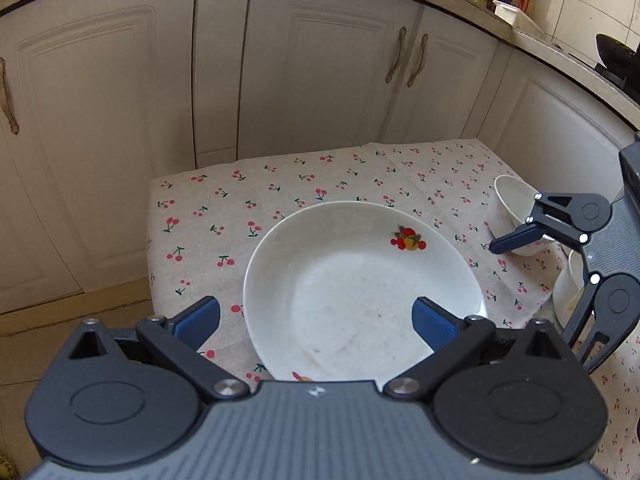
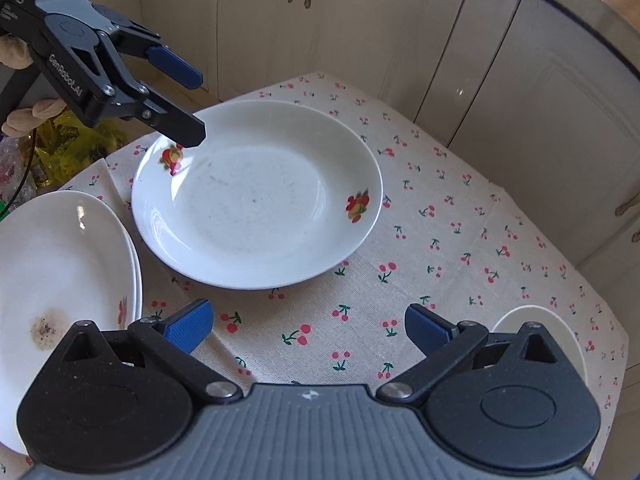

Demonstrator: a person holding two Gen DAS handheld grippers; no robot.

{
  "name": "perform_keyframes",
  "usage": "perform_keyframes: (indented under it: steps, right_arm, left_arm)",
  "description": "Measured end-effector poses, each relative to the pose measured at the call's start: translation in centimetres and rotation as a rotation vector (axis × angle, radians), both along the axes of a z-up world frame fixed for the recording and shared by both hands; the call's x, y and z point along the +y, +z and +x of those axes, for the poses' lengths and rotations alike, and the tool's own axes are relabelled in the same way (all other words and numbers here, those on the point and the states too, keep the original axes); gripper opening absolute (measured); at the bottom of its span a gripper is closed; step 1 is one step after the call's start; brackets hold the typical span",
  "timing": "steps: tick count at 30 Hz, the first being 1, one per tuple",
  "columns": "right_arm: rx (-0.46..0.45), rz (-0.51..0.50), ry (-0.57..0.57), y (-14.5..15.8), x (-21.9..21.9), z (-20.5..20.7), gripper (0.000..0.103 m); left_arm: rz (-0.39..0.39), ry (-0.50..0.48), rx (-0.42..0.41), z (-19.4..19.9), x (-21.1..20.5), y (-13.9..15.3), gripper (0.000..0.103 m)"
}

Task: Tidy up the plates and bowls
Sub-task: 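Grasp the rim of the white fruit-decal plate with the left gripper, then lift the fruit-decal plate with the left gripper toward the plate stack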

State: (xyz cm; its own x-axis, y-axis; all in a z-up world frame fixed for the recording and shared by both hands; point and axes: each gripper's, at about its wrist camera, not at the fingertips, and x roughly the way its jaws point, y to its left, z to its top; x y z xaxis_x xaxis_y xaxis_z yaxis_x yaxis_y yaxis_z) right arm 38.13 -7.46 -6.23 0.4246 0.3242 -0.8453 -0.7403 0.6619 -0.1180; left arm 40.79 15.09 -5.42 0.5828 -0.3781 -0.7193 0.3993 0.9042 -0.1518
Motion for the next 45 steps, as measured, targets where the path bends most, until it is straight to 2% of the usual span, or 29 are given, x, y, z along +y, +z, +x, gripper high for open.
perform_keyframes:
  steps: [5, 12, 17, 23, 28, 35, 45]
  right_arm:
    - [0.076, -0.019, 0.019, -1.9, 1.1, 1.5, 0.103]
    - [0.139, -0.024, 0.056, -2.2, 1.8, 2.8, 0.103]
    - [0.126, -0.014, 0.125, -2.4, 1.8, 2.9, 0.103]
    - [0.135, -0.028, 0.122, -2.5, 2.1, 3.3, 0.103]
    - [0.118, -0.022, 0.167, -2.5, 2.1, 3.0, 0.103]
    - [0.081, -0.029, 0.252, -2.4, 2.8, 2.6, 0.103]
    - [0.101, -0.02, 0.273, -2.6, 2.6, 3.1, 0.103]
  left_arm:
    - [-0.001, -0.01, 0.007, 0.9, -0.2, -0.5, 0.101]
    - [0.012, -0.005, 0.017, 1.7, -0.3, -1.1, 0.101]
    - [-0.005, -0.002, 0.046, 2.4, -0.3, -1.9, 0.101]
    - [-0.003, 0.01, 0.068, 2.9, -0.4, -2.5, 0.101]
    - [-0.047, 0.011, 0.107, 3.7, -0.1, -2.9, 0.101]
    - [-0.056, -0.022, 0.148, 4.2, -0.2, -3.0, 0.1]
    - [-0.07, -0.07, 0.242, 5.8, -0.8, -3.2, 0.098]
